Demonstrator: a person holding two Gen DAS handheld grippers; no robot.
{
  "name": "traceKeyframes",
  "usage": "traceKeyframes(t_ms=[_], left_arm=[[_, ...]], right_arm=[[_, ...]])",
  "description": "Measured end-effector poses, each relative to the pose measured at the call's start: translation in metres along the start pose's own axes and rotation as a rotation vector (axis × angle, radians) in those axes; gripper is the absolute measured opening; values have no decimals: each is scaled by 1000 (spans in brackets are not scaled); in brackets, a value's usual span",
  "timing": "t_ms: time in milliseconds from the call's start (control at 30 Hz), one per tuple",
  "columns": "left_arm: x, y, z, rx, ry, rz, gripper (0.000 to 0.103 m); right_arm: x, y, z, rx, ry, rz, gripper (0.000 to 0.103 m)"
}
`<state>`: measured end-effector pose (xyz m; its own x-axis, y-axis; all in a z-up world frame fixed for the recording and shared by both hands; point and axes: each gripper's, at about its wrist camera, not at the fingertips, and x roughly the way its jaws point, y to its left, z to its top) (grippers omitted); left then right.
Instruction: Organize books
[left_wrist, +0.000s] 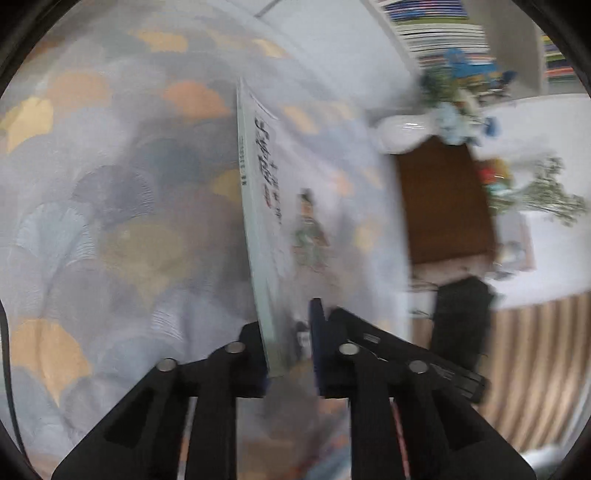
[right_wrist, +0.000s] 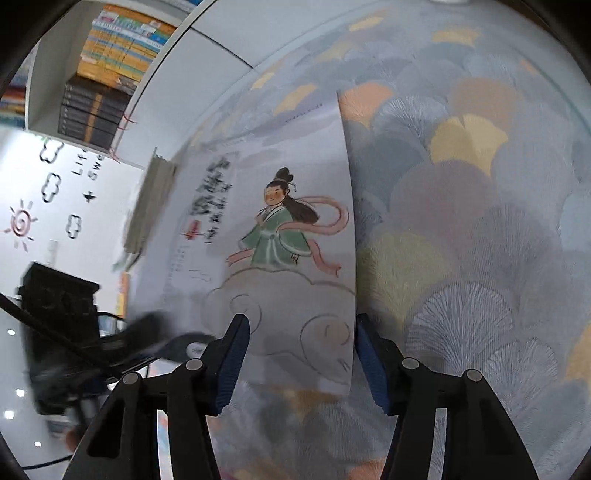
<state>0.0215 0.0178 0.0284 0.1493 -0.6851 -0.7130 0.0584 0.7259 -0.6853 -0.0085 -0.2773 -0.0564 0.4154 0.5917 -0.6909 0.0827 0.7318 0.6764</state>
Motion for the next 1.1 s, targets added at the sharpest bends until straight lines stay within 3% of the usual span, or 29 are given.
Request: traceKeyframes(t_ms=[100,167,333,467,533,567,600,667,833,967,1100], left_arm=[[1,8,0,-82,-28,-37,10],[-4,11,-2,-147,-26,-133,10],[-5,9,4,-250,-5,-290,10],[-4,11,-2,-318,-11,-353,10],[1,10,-6,-347,-7,-358,10],[3,6,-4,-343,-3,-337,10],[1,5,-4,-330,-1,-311,10],[-3,-3,-3,-248,-10,-182,10],[-12,-38,-3,42,-46,97,10],[-28,-57,-7,194,-45,123,10],[-58,-61,-9,301,-45,84,12]], right_arm=[[-4,-7,0,29,29,32,57],[-8,-14,-3,63,42,65,59],[-12,-45,-8,211,60,240,64],[0,-61,1,330,61,390,66],[3,-61,11,351,41,413,65],[3,-59,14,345,32,411,55],[4,-52,19,326,23,386,47],[3,-39,21,270,20,293,38],[-6,7,10,58,-33,52,32],[-11,55,-13,-149,-74,-147,32],[-19,95,-41,-281,-113,-231,32]])
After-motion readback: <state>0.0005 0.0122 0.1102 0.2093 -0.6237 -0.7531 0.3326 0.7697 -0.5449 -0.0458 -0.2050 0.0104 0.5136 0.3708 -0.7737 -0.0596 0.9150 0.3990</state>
